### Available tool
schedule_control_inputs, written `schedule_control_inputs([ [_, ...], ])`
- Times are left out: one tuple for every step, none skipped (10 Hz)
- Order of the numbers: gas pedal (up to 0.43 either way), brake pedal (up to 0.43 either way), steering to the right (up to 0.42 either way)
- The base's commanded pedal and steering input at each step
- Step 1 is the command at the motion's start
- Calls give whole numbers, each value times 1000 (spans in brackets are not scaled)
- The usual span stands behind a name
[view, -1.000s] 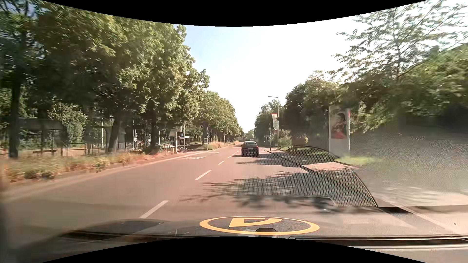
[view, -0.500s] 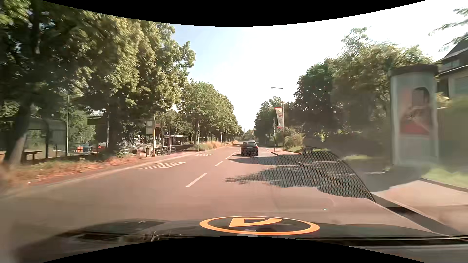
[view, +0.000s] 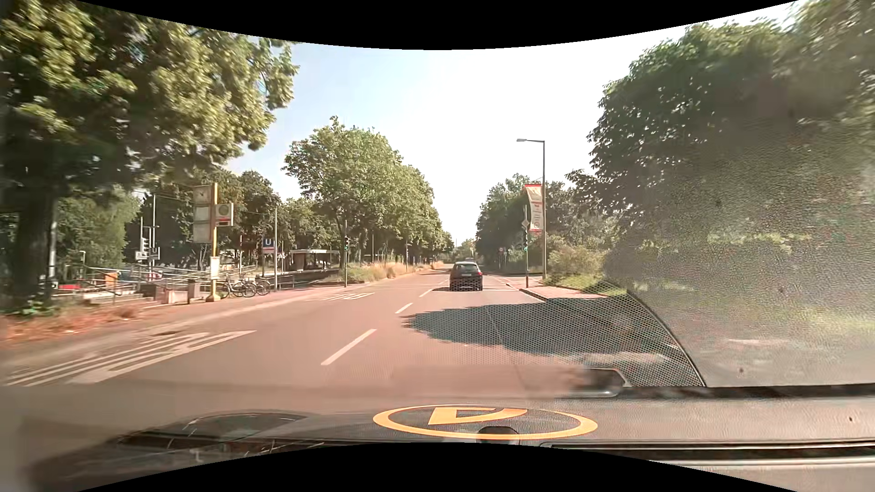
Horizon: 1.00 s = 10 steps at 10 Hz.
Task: Follow the waypoints while adhering to traffic rules and regulations
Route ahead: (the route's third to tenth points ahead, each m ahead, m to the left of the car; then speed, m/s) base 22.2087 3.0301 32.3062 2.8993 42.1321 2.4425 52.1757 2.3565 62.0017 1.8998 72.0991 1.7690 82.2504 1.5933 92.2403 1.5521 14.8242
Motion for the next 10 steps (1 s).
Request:
schedule_control_inputs([
  [87, 0, 0],
  [87, 0, 0],
  [87, 0, 0],
  [87, 0, 0],
  [87, 0, 0],
  [87, 0, 0],
  [87, 0, 0],
  [87, 0, 0],
  [87, 0, 0],
  [87, 0, 0],
])
